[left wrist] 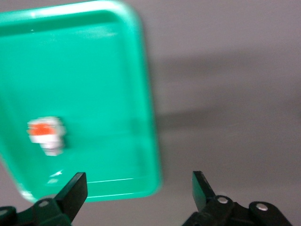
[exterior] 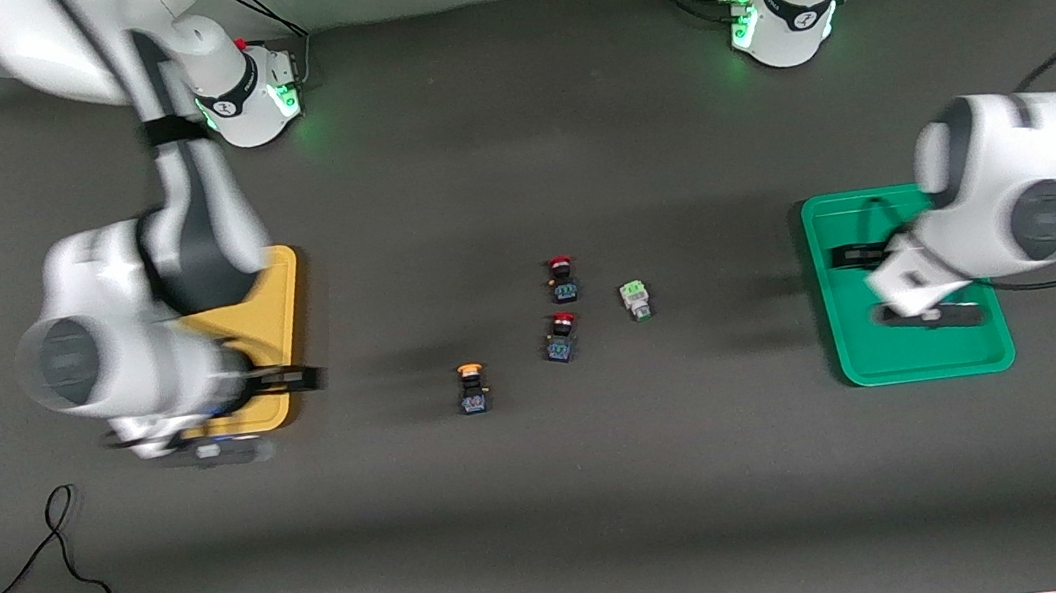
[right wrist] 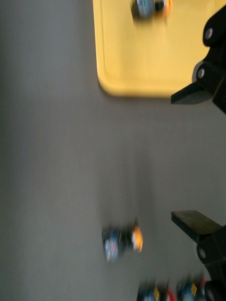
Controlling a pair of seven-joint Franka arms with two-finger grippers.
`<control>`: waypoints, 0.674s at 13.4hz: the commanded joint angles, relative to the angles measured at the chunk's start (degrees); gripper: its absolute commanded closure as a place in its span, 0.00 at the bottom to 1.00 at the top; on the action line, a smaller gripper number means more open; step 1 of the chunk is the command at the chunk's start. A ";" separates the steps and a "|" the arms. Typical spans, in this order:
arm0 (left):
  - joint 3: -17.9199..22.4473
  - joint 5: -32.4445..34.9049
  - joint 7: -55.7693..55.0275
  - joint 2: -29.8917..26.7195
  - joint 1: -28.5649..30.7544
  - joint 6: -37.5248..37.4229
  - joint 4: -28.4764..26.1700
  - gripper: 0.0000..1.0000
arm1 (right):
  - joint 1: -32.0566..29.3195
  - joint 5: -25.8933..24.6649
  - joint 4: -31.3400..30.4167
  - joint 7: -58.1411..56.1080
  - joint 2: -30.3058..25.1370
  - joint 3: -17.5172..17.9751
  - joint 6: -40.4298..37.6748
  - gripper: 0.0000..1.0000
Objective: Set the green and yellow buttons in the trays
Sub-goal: 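Move the right gripper to another yellow-cap button while the left gripper reaches the green button, then grasp the yellow-cap button with the right gripper while the left gripper grasps the green button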
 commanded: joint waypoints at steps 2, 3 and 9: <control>1.01 -9.80 -10.01 3.06 -6.69 2.41 2.53 0.01 | -0.84 7.37 13.21 8.00 11.90 2.81 2.50 0.00; 1.01 -9.81 -13.43 4.11 -9.06 4.70 2.36 0.01 | -0.93 7.38 13.22 9.06 12.35 5.96 5.39 0.00; 1.19 -9.37 -32.79 13.25 -22.52 21.66 2.01 0.02 | 1.79 6.24 12.69 10.92 19.02 9.33 15.95 0.00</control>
